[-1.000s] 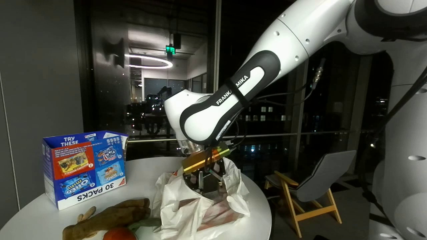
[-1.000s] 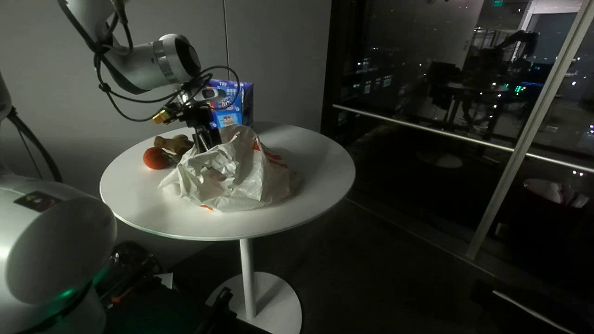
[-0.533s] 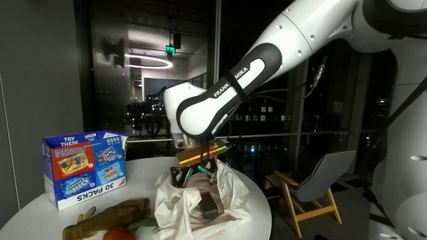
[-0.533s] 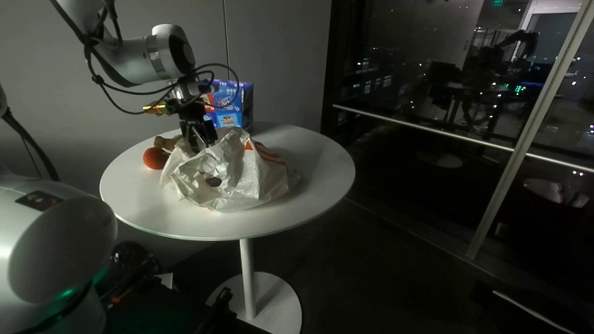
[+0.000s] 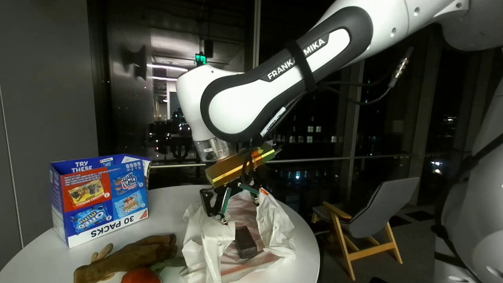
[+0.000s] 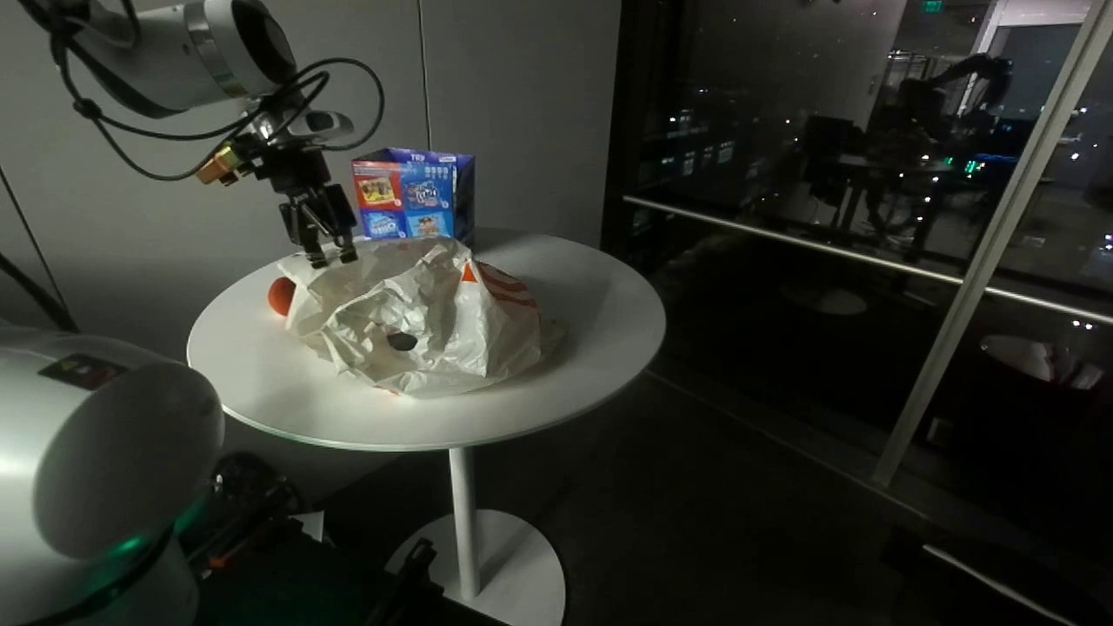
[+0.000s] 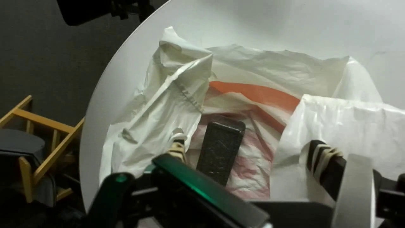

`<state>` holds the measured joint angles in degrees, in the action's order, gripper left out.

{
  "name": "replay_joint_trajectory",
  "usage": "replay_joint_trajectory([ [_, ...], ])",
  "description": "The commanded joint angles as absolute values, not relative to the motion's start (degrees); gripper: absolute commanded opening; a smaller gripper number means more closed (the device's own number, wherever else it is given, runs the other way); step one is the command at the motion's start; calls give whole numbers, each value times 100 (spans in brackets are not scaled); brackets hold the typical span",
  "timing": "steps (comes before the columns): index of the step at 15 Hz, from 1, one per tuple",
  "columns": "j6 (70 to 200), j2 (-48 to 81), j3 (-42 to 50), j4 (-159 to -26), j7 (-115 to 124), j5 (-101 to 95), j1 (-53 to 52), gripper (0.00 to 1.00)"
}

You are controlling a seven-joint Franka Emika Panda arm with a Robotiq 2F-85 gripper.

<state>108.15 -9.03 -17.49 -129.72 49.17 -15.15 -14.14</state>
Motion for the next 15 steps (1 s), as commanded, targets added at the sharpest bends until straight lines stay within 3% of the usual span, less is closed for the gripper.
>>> replay_joint_trajectory([
  [1, 11186, -1391, -1890, -13304, 4272, -1254, -1635, 100],
  [7, 12518, -1087, -1915, -13263, 2987, -1073, -1704, 100],
  [10, 12459, -901, -2021, -13142, 3216, -1801, -1462, 100],
  [15, 13501, -522, -1724, -13144, 1471, -605, -1603, 100],
])
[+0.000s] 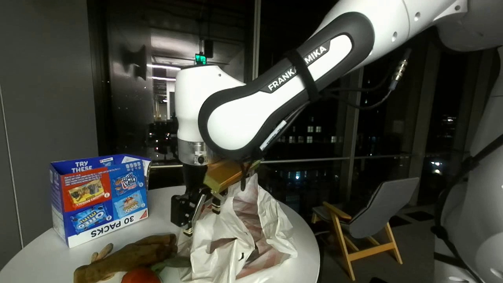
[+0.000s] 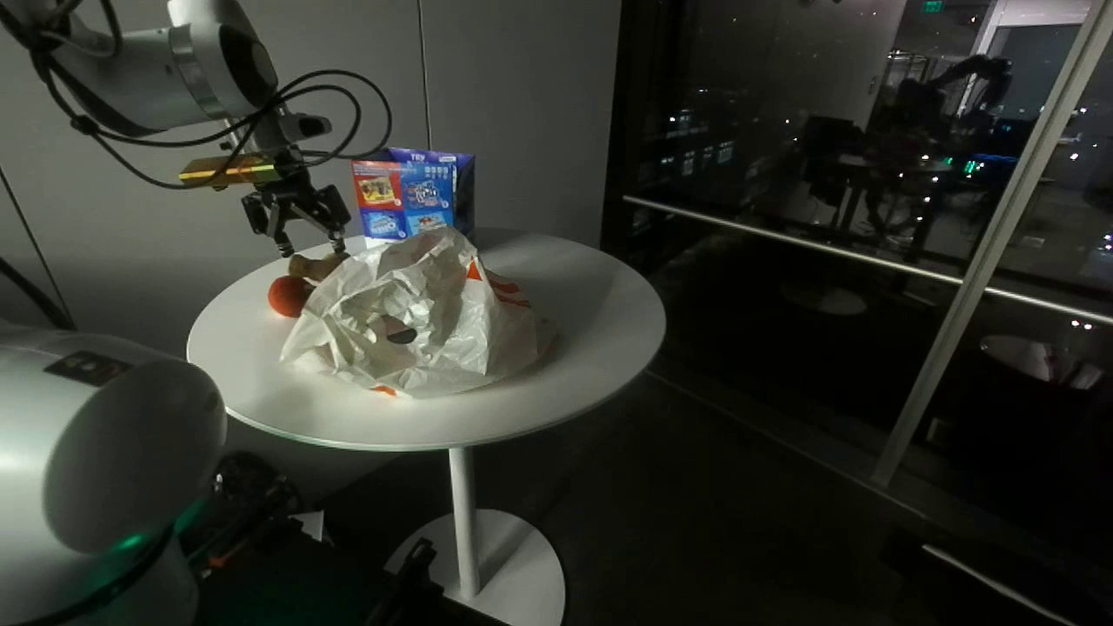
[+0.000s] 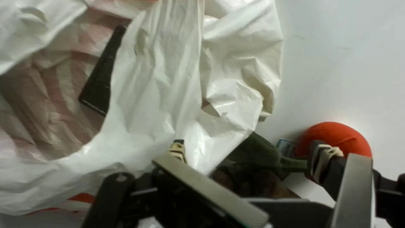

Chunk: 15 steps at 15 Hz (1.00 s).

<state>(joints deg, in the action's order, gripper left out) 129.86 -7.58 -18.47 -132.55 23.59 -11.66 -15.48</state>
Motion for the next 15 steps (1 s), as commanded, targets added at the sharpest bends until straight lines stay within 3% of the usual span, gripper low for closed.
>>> replay_joint_trajectory([
  [1, 13678, -427, -1698, -13117, 1112, -349, -1621, 100],
  [9, 13771, 736, -1857, -12405, -1898, 1967, -1705, 100],
  [15, 13663, 1582, -2066, -11814, -2140, 1237, -1809, 100],
])
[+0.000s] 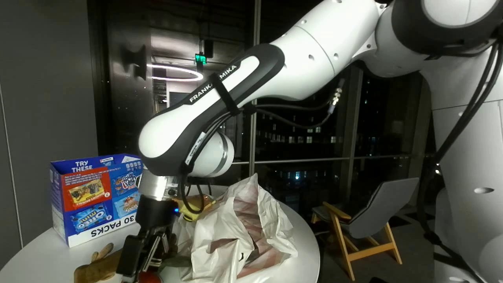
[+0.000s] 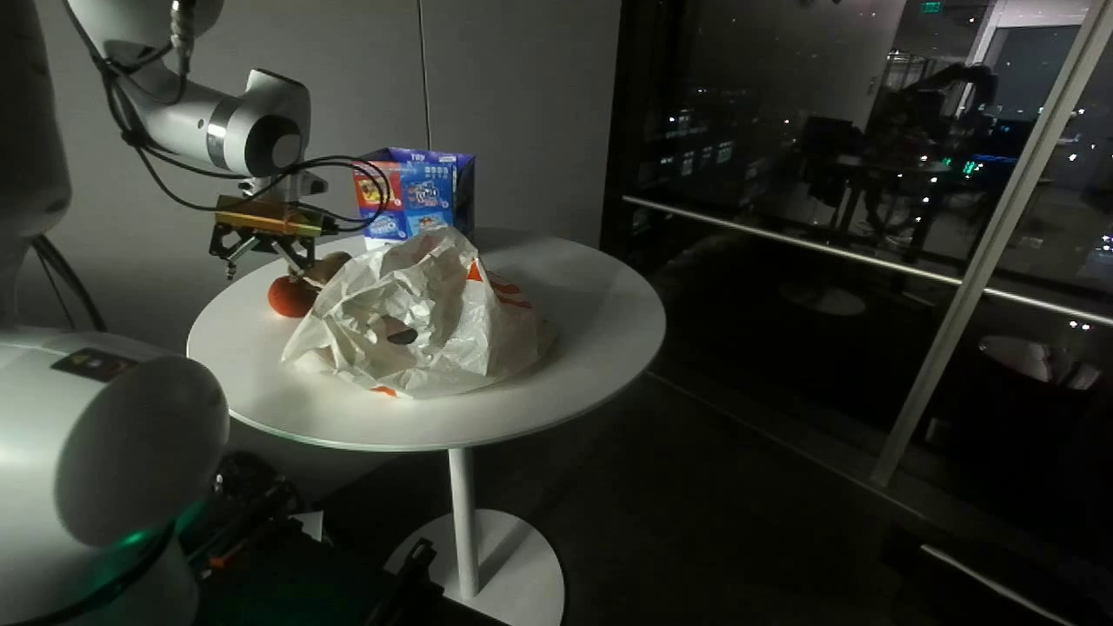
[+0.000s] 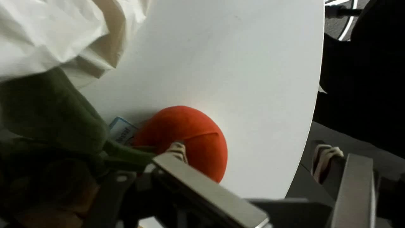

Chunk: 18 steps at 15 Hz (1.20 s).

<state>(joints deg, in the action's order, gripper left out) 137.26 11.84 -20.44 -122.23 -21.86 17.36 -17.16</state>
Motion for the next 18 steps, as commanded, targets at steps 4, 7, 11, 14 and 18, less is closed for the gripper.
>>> replay_joint_trajectory([
  [4, 13833, 1853, -1917, -11685, -1699, -43, -2015, 100],
  [7, 13820, 1945, -1879, -11594, -1492, -606, -2082, 100],
  [11, 13824, 1965, -1797, -11572, -1222, -1133, -2151, 75],
  [14, 13888, 1942, -1730, -11606, -998, -1437, -2182, 53],
  [18, 13945, 1908, -1649, -11638, -702, -1693, -2215, 20],
])
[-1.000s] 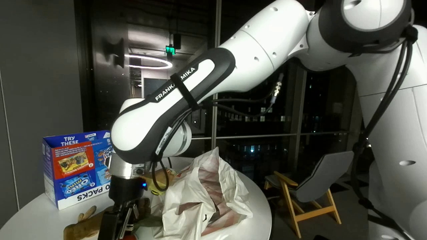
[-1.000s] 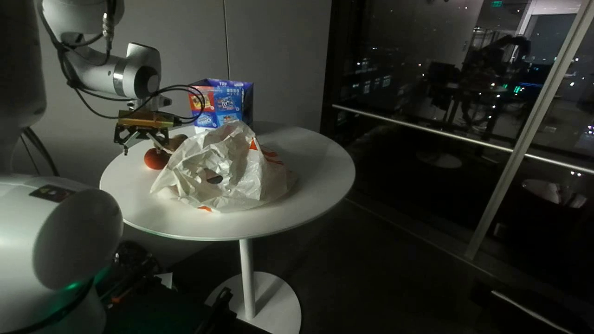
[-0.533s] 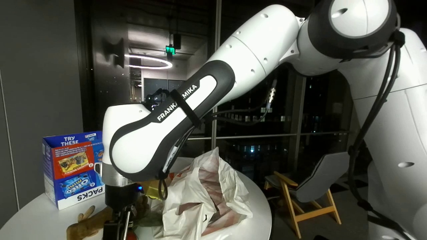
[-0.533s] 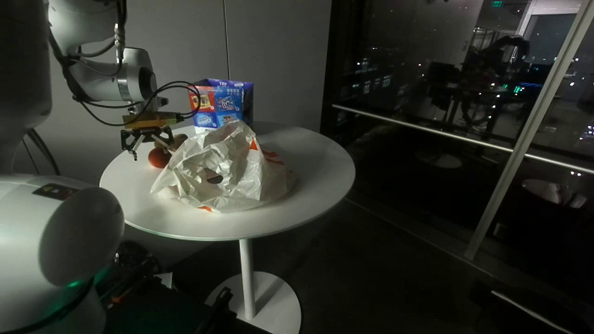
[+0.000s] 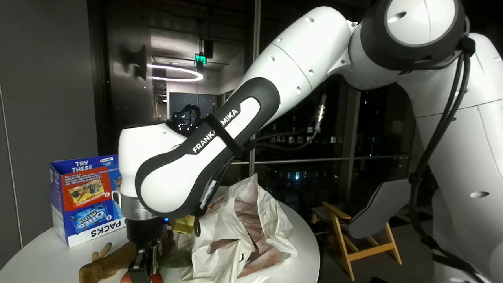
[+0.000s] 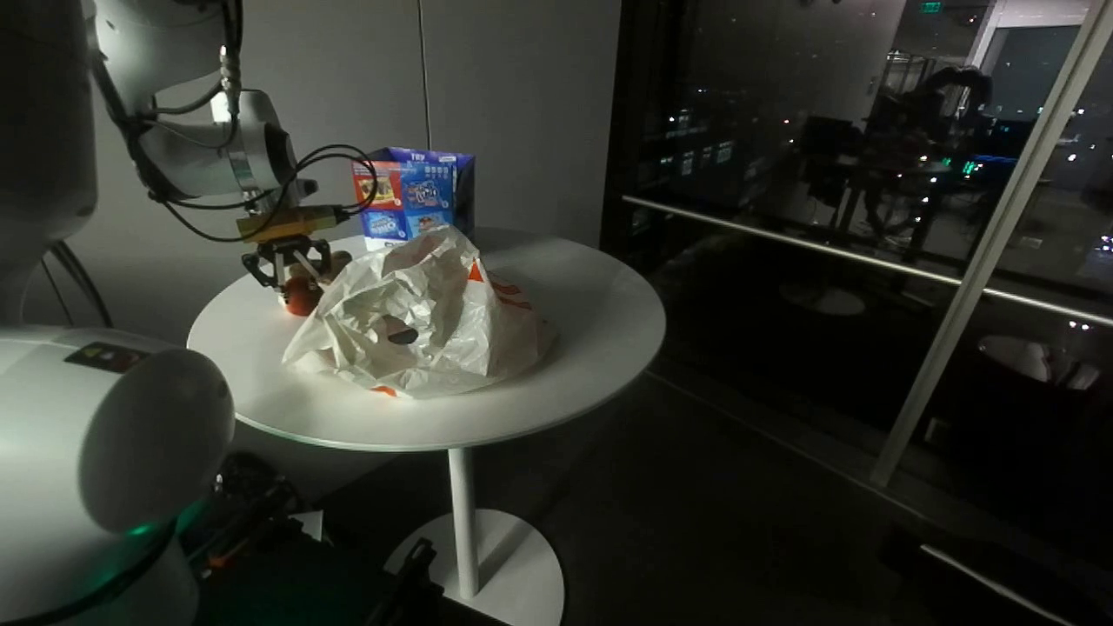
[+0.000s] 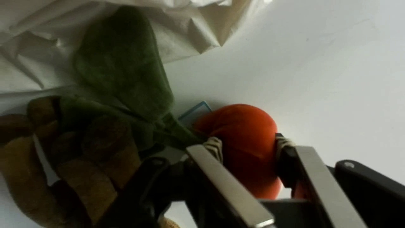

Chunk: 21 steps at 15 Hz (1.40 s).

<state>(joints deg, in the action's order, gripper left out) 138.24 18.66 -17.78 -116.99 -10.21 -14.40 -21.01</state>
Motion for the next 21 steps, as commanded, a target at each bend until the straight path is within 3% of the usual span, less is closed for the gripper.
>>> replay_joint_trajectory([
  [1, 13955, 1905, -1639, -11640, -634, -1720, -2217, 14],
  [4, 13920, 1853, -1635, -11661, -502, -1674, -2201, 6],
  [11, 14190, 527, -1717, -12342, 0, -913, -1966, 9],
  [21, 14505, -2370, -1811, -14008, 2080, -1157, -1566, 9],
])
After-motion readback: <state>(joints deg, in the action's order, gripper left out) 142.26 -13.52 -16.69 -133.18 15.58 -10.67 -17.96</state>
